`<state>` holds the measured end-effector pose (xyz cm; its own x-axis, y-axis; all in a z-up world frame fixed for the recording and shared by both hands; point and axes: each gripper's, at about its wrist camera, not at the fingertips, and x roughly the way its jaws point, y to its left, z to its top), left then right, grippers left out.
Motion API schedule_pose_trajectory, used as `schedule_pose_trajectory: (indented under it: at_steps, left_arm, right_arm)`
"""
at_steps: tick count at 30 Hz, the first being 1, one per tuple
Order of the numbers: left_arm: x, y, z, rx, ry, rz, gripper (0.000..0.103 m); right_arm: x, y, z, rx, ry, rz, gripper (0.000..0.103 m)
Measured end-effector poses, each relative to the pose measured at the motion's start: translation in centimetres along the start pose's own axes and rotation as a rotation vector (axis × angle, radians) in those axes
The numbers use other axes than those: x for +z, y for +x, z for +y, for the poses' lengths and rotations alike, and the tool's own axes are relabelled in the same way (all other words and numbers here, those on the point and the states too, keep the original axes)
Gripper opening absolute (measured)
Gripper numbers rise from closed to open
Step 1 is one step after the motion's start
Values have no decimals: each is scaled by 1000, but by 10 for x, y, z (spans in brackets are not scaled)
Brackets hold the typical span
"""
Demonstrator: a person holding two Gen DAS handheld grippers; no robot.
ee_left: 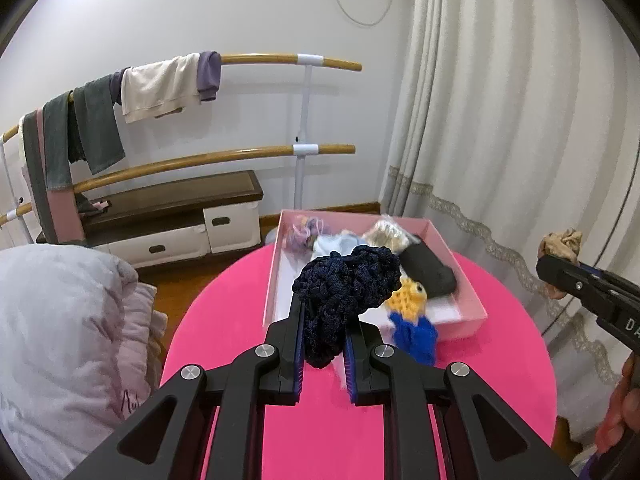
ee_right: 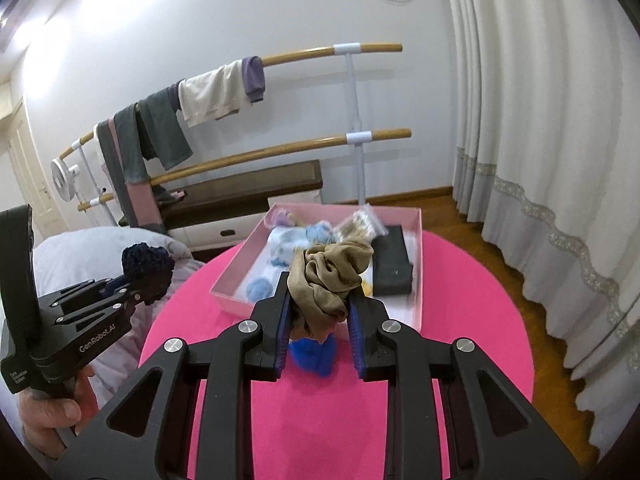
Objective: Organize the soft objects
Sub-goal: 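Carry both scrunchies into the pink box and open both grippers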
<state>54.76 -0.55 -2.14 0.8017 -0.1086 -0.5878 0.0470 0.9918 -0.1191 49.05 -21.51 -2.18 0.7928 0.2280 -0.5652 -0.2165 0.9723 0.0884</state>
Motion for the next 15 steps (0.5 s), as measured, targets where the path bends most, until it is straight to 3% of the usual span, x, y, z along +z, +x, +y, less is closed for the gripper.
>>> schedule_pose_trajectory:
  at_steps: [15]
  left_arm:
    - [83,126,11,-39,-15,82,13]
  right_arm:
    - [56,92,-29,27,14,103,24]
